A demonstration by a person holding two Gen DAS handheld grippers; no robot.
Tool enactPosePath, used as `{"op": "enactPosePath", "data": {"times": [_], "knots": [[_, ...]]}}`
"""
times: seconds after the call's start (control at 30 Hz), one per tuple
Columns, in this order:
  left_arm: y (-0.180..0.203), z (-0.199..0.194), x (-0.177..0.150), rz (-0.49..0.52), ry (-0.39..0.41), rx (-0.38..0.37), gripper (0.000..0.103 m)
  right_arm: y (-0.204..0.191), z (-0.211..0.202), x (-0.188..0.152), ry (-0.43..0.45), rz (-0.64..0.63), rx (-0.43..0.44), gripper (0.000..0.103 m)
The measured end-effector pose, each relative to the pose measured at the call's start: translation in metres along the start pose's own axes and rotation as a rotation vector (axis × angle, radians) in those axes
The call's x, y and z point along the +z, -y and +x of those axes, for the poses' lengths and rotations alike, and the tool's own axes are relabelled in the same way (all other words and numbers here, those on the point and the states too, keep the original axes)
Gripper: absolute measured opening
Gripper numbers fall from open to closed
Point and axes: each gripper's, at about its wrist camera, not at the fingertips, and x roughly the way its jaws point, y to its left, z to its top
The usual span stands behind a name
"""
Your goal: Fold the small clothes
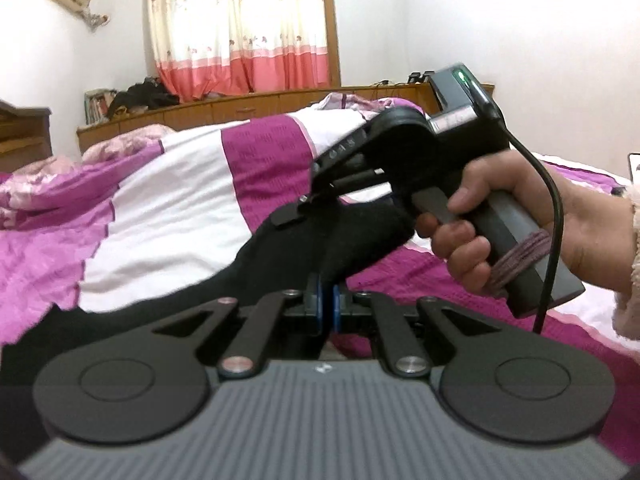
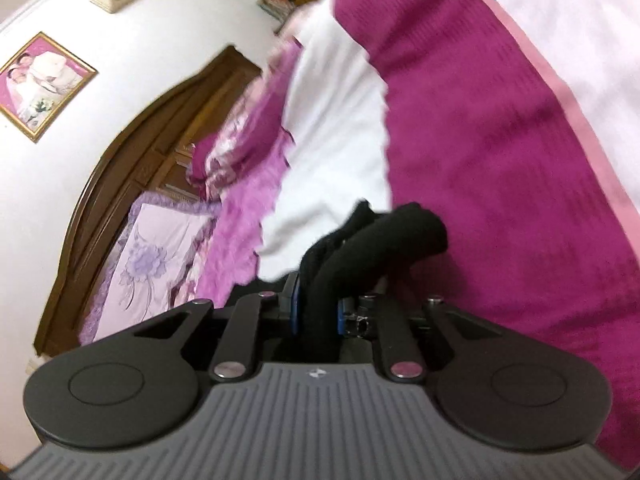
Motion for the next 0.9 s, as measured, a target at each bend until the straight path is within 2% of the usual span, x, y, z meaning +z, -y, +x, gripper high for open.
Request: {"op": "enactPosePath", "data": {"times": [0.07,0.17,0.4,0.53,0.73,0.9], "knots": [[-0.011,-0.007,-0.001,0.017,0.024,0.012,0.006,-0.022,0.002,-0.004,0.03,-0.033,-0.01,0.017],[-0.03,-0.018,-0.002,-0.064,0.044,0.025,0.006,-0.056,0.014,-0.01,0.051,-0.058,-0.009,0.017],[-0.072,-0.04,0.004,-0.194,0.09,0.019,0.006,-0.127,0.043,-0.015,0.067,-0.124,-0.101,0.017],[-0.088,-0.05,0.002,-0.194,0.12,0.02,0.006,-0.164,0.061,-0.019,0.048,-0.17,-0.144,0.017],[-0.104,-0.067,-0.005,-0.222,0.133,0.029,0.006,-0.196,0.08,-0.029,0.058,-0.196,-0.171,0.017],[-0.128,-0.07,-0.01,-0.284,0.115,0.055,0.006,-0.211,0.107,-0.036,0.023,-0.235,-0.179,0.017]]}}
